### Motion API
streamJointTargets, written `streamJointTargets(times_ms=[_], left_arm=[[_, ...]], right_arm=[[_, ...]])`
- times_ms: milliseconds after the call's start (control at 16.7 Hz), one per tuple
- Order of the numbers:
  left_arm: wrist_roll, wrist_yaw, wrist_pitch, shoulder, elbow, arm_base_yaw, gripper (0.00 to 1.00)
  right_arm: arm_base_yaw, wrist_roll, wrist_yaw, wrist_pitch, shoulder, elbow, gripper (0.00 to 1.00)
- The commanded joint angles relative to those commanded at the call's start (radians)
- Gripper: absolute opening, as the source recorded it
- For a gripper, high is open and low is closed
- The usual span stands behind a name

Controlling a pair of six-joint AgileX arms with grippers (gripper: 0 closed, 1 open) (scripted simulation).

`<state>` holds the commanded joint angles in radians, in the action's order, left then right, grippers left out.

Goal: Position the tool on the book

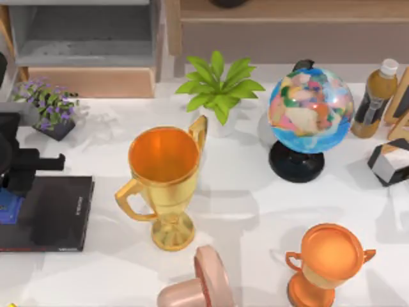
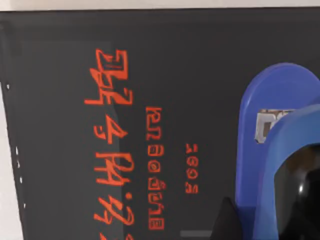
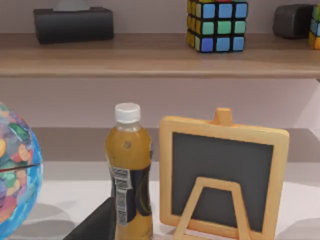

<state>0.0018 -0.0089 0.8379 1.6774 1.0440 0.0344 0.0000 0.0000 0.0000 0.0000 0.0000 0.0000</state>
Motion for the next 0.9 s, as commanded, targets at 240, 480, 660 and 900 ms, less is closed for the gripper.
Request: streamJointTargets(times_ms=[240, 480, 660, 900], left_arm=[[0.000, 0.001, -0.062, 0.025, -0.035, -0.001, 0.00], [0.000, 0.001, -0.062, 0.025, -0.035, -0.001, 0.08], [0.000, 0.001, -0.062, 0.025, -0.035, -0.001, 0.30], [0.000, 0.001, -0.062, 0.025, -0.035, -0.001, 0.60]], right_arm=[[0.000, 0.000, 0.000, 0.000, 0.000, 0.000, 1.00], [0.000, 0.000, 0.000, 0.000, 0.000, 0.000, 1.00], [0.000, 0.000, 0.000, 0.000, 0.000, 0.000, 1.00], [0.000, 0.000, 0.000, 0.000, 0.000, 0.000, 1.00]])
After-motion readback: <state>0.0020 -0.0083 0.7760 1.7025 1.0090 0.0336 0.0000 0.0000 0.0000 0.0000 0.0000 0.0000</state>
